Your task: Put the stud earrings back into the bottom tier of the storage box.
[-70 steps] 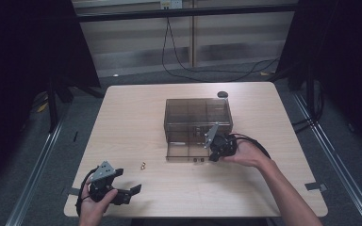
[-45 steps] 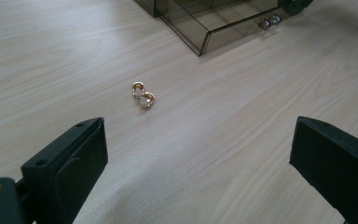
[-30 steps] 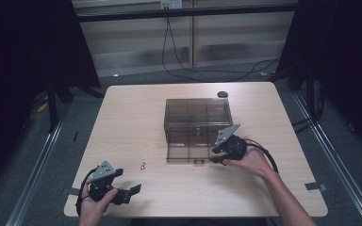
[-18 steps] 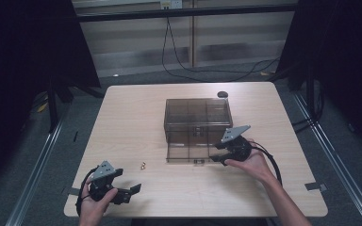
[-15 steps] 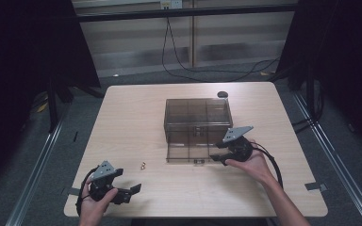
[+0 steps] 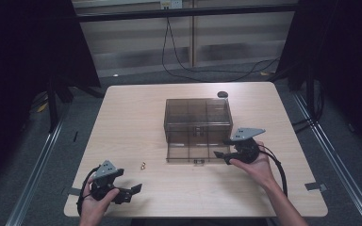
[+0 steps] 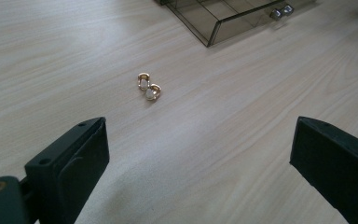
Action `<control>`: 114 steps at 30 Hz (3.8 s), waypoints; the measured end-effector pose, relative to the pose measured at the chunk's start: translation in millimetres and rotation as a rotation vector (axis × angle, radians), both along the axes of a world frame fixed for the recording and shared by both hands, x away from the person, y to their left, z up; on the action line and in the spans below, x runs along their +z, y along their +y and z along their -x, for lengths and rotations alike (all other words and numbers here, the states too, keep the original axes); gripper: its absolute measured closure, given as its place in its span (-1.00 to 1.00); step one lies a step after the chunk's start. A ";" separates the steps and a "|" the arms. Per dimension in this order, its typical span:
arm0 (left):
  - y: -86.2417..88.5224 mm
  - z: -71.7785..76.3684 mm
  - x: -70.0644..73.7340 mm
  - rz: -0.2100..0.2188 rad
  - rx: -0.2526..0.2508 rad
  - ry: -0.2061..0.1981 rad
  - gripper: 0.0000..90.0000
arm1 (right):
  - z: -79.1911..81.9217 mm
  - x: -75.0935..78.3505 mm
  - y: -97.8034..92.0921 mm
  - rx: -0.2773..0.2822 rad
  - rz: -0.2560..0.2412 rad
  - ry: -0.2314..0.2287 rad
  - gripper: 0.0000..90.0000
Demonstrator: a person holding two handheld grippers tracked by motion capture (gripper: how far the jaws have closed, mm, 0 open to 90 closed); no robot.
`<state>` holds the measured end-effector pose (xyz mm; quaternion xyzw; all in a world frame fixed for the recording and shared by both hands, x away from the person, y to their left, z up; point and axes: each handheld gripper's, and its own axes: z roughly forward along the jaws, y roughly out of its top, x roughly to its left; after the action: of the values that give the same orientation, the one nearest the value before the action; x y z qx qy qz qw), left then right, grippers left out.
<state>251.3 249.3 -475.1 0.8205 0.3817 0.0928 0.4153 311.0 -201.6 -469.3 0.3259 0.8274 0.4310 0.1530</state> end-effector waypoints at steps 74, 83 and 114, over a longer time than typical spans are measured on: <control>-30.5 -95.3 32.0 -0.325 -0.237 0.261 0.56 | 74.2 -14.8 -49.9 -0.152 0.002 0.002 -0.22; -36.4 -107.1 26.3 -0.376 -0.267 0.302 0.70 | 73.8 -15.6 -49.4 -0.146 0.007 0.008 -0.22; -57.9 -133.0 13.8 -0.476 -0.349 0.388 0.73 | 73.6 -16.7 -47.8 -0.132 0.010 0.011 -0.23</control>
<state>384.3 191.4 -461.3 0.9495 0.2752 -0.0508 0.1420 237.4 -249.4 -486.1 0.3815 0.8069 0.4142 0.1782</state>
